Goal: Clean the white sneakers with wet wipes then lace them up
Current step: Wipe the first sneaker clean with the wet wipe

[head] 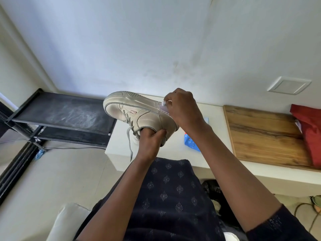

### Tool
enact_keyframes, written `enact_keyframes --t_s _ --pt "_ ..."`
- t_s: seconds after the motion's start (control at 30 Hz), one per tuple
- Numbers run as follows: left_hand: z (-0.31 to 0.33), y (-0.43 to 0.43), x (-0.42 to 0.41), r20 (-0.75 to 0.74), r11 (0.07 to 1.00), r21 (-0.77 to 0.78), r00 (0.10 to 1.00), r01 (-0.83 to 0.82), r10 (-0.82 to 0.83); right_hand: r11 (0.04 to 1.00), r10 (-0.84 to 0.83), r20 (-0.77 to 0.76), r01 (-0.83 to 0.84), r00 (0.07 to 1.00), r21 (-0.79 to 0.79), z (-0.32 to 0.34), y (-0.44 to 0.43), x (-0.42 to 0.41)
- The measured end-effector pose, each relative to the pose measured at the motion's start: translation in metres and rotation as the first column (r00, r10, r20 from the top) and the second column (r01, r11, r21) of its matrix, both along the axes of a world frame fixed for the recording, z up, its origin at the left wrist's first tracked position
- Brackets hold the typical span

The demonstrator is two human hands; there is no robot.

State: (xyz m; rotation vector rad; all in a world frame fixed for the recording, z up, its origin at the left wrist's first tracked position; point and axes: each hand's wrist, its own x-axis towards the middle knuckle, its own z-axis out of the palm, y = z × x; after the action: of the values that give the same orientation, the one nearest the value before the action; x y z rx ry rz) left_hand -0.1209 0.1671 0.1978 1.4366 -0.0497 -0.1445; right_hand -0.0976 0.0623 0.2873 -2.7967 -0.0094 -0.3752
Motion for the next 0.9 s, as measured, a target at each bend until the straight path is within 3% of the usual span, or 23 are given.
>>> enact_keyframes --t_s 0.13,0.23,0.7,0.9 --pt "0.001 0.003 0.002 0.013 0.999 0.034 0.999 -0.042 0.041 0.996 0.037 0.015 -0.038 0.999 0.082 -0.002 -0.005 -0.01" --pt "0.0 0.003 0.006 -0.015 0.995 -0.035 0.996 -0.09 0.09 0.995 0.038 0.025 -0.04 0.999 0.087 -0.006 -0.009 -0.021" --pt "-0.008 0.005 0.004 -0.03 1.0 0.003 0.999 -0.014 0.014 1.0 -0.023 -0.022 0.022 0.999 -0.015 -0.01 0.01 0.002" --pt "-0.006 0.006 0.003 -0.034 0.999 -0.007 0.998 -0.044 0.044 0.99 0.065 0.084 -0.074 0.994 0.12 -0.02 0.0 -0.01"
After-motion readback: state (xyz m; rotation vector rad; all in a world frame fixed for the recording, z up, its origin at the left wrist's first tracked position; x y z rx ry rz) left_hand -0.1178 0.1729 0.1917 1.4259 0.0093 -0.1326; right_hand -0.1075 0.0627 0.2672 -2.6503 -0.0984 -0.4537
